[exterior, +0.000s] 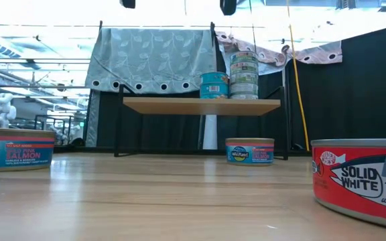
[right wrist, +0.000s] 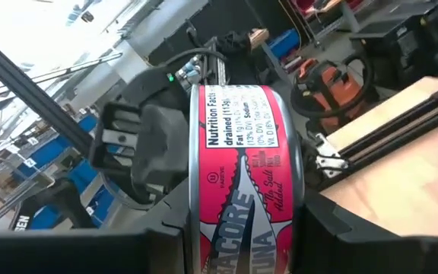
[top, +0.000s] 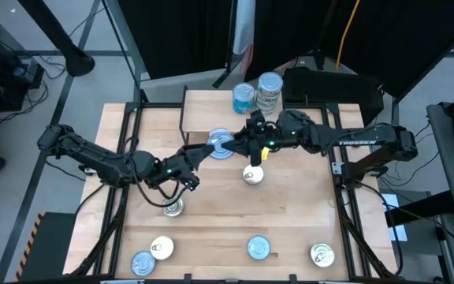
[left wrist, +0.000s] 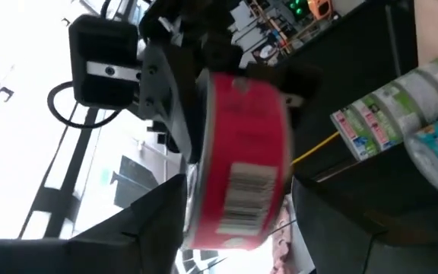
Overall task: Stack canned seafood by type on shelf
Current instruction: Put the red tuna can on the shelf
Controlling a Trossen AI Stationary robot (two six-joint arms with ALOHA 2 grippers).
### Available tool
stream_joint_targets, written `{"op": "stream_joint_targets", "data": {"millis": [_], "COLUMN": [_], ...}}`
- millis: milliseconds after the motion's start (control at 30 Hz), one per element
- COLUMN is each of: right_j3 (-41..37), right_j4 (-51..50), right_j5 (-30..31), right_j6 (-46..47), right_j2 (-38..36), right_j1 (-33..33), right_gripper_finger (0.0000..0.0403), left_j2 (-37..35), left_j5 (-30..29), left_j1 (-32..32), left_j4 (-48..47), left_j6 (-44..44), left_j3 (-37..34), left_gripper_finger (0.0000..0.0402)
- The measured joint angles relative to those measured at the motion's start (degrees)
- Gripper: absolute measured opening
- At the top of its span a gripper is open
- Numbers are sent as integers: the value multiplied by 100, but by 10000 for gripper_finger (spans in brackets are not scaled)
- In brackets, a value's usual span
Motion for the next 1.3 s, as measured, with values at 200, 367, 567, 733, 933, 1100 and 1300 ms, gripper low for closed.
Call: {"op": "stream_joint_targets", "data": {"millis": [200,367,567,733,933,1100,1300], "right_j3": [0,0,0,0,0,0,0], "right_j4": [50,179,164,72,-18,-419,-1590], "right_j5": [-21,-34,-71,58,80,229,872], "right_j6": [106,68,20,-141,-551,-1135,-1948], "right_j2": [168,153,138,136,-22,-503,-1549], "right_j1": [-62,-156,-243,-263,-281,-337,-375], "right_gripper_finger": [128,128,129,155,227,284,313], "left_j2": [63,61,61,63,63,16,-261], "left_j5": [-18,-117,-284,-322,-336,-343,-328], "left_j1": [17,0,-2,-4,-8,-3,362], "left_j4": [-17,-46,-126,-235,-329,-340,-306], "left_j6": [24,-53,-60,-387,-890,-1234,-2468], "left_j3": [-6,-36,-74,-81,-81,-81,-81], "left_gripper_finger": [234,204,162,145,142,141,141]}}
